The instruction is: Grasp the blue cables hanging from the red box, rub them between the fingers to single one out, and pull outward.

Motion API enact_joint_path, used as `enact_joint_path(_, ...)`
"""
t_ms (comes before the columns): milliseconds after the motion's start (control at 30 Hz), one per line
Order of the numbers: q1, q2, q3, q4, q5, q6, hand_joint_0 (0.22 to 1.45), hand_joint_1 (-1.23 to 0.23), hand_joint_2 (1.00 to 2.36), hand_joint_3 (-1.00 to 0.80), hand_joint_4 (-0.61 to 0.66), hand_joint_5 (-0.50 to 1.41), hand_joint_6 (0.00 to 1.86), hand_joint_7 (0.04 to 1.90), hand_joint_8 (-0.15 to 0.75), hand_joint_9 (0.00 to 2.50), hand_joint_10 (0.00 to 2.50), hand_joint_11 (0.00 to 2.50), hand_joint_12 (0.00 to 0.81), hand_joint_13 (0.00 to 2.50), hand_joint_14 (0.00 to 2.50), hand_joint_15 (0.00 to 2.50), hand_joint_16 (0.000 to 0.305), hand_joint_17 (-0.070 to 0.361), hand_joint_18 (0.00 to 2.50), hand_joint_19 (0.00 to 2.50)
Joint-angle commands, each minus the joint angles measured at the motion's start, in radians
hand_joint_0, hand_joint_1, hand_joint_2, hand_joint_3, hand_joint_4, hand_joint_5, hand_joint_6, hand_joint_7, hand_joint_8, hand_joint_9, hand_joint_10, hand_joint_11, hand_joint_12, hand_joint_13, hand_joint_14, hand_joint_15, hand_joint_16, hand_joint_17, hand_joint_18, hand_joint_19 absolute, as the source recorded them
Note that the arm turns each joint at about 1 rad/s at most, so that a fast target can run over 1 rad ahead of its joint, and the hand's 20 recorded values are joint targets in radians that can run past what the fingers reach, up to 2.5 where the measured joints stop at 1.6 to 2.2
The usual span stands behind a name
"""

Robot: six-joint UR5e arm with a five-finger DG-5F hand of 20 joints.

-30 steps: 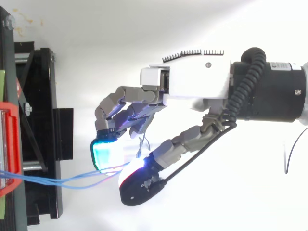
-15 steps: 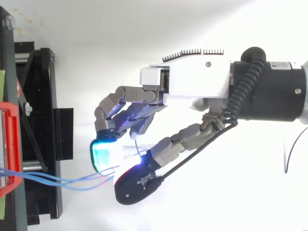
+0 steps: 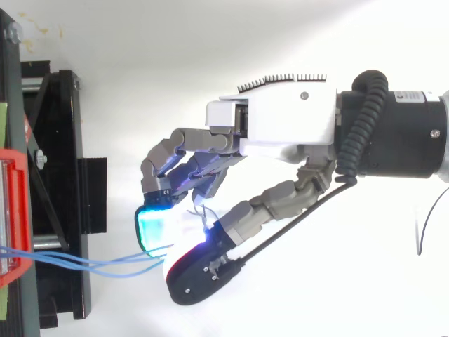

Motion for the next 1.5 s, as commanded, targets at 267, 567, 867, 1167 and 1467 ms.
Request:
enact_joint_path(267, 0.000, 0.000, 0.000, 0.001, 0.000, 0.000, 0.57, -0.70, 1.01, -0.40, 0.24, -0.16, 0.81, 1.08, 0.257, 0.66, 0.01, 0.37, 0.352, 0.60, 0.01, 0.22, 0.047, 0.106, 0.63, 0.53)
enact_joint_path(567, 0.002, 0.000, 0.000, 0.001, 0.000, 0.000, 0.58, -0.73, 1.01, -0.22, 0.19, -0.16, 0.84, 1.11, 0.272, 0.67, 0.01, 0.37, 0.370, 0.62, 0.01, 0.22, 0.050, 0.113, 0.67, 0.49)
enact_joint_path(867, 0.002, 0.000, 0.000, -0.002, 0.003, 0.000, 0.57, -0.76, 1.01, -0.12, 0.12, -0.15, 0.84, 1.12, 0.279, 0.70, 0.01, 0.35, 0.387, 0.63, 0.01, 0.21, 0.055, 0.123, 0.71, 0.47)
enact_joint_path(1167, 0.008, 0.040, 0.000, -0.073, 0.049, -0.012, 0.58, -0.77, 1.01, -0.07, 0.10, -0.14, 0.84, 1.14, 0.279, 0.72, 0.01, 0.36, 0.395, 0.63, 0.01, 0.21, 0.056, 0.126, 0.72, 0.45)
enact_joint_path(1467, 0.011, 0.084, 0.000, -0.140, 0.136, -0.086, 0.58, -0.78, 1.01, -0.06, 0.06, -0.13, 0.84, 1.15, 0.249, 0.63, 0.00, 0.22, 0.388, 0.59, 0.01, 0.15, 0.055, 0.124, 0.70, 0.43)
